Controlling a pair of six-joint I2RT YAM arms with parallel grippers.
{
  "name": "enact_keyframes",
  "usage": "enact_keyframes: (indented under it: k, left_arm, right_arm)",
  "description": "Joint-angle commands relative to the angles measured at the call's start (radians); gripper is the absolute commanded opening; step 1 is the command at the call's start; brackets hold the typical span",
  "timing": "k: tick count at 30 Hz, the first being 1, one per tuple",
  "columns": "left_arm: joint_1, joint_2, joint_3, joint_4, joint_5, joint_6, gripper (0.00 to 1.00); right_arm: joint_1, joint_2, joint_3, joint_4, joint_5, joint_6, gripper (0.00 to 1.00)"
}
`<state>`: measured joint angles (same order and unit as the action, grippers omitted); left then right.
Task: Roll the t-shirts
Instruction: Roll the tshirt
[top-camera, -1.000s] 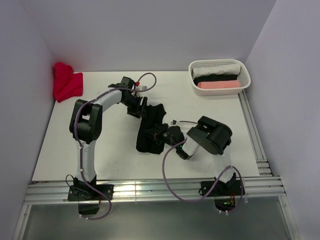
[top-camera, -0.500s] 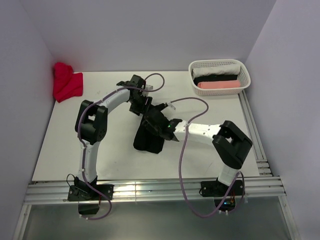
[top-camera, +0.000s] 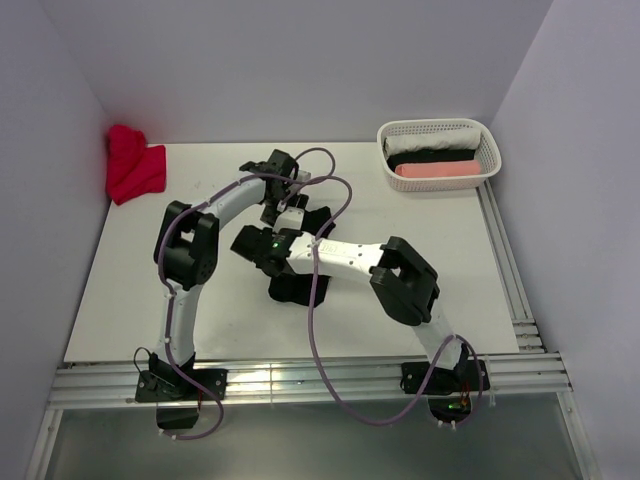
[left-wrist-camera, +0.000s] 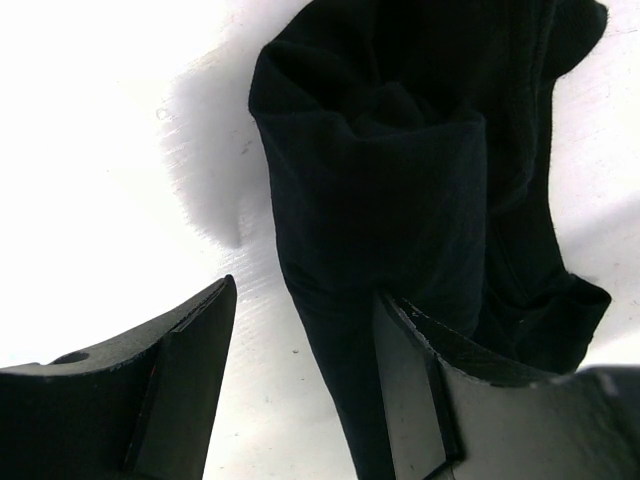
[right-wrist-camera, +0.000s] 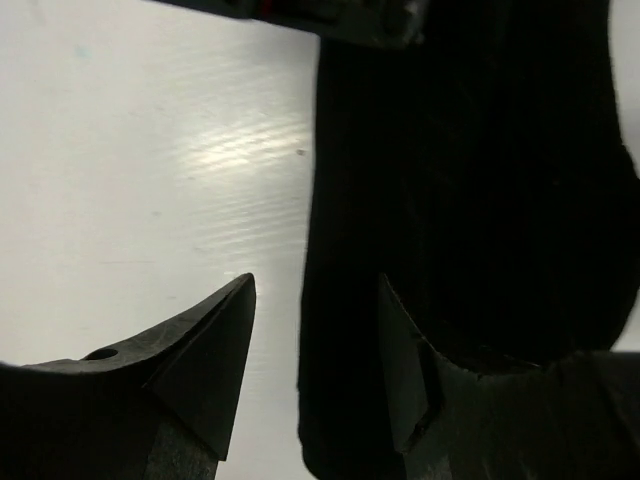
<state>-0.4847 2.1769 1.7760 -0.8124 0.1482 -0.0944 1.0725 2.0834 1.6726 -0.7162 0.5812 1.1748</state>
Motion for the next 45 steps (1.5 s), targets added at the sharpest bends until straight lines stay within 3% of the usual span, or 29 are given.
enact_keyframes:
  k: [1,14,22,25,34,38,45]
  left_arm:
    - [-0.02,0.058,0.01,-0.01,-0.041,0.016,0.62]
    - [-0.022,0.073,0.048,-0.033,-0.009,0.038,0.67]
    - [-0.018,0.054,0.088,-0.059,0.048,0.059,0.74]
    - [-0.002,0.028,0.102,-0.068,0.123,0.065,0.78]
    - [0.147,-0.089,0.07,-0.083,0.487,0.125,0.83]
    - [0.219,-0.12,0.008,-0.126,0.611,0.198,0.83]
    - [0.293,-0.207,-0.179,-0.128,0.62,0.353,0.84]
  right_arm:
    - [0.009,0.013,0.058,-0.158,0.069,-0.017,0.59]
    - [0.017,0.001,-0.089,-0.151,0.043,0.029,0.53]
    - [0.015,-0.075,-0.243,-0.011,0.016,0.04,0.33]
    - [0.007,-0.141,-0.345,0.119,-0.023,0.019,0.29]
    - [-0.063,-0.397,-0.85,0.982,-0.337,-0.049,0.23]
    - [-0.074,-0.402,-0.895,1.122,-0.414,-0.058,0.22]
    - [-0.074,-0.324,-0.873,1.32,-0.55,-0.049,0.21]
